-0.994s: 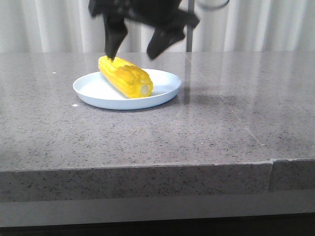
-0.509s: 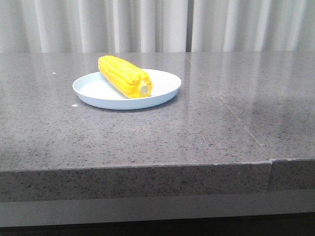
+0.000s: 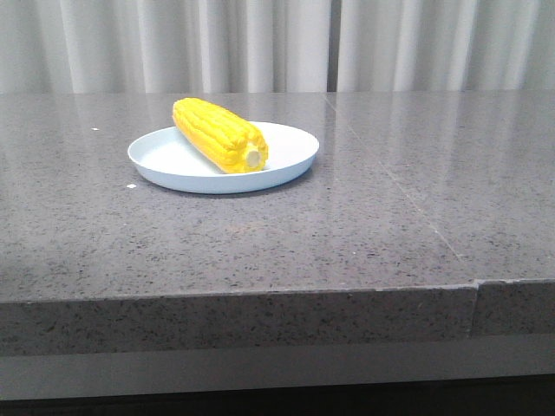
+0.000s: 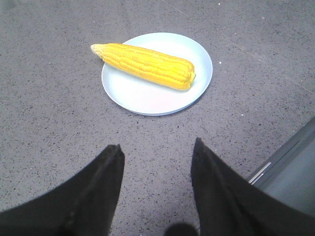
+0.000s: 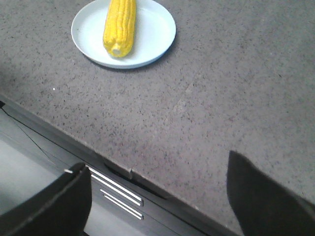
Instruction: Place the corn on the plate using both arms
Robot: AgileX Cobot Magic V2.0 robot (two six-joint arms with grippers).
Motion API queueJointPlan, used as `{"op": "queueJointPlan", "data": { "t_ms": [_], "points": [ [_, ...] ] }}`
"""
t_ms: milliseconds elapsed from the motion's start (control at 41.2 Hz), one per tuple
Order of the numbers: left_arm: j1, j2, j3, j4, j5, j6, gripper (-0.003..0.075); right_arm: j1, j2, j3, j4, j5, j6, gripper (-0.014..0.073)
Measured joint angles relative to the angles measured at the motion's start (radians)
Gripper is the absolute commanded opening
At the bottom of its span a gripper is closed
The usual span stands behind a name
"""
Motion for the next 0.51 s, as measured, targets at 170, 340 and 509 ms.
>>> {"op": "queueJointPlan", "data": {
  "t_ms": [170, 340, 509],
  "points": [
    [0.000, 0.000, 0.000, 0.000, 0.000, 0.000, 0.0312, 0.000, -0.166, 0.094, 0.000, 0.054, 0.000, 0.0593],
    [0.000, 0.000, 0.000, 0.000, -0.002, 0.000, 0.0312, 0.000, -0.281, 0.136, 0.000, 0.069, 0.000, 0.0593],
    [0.000, 0.000, 0.000, 0.000, -0.005, 0.000, 0.0267, 0.000, -0.312, 0.146, -0.004, 0.080, 0.000, 0.0493]
  ]
}}
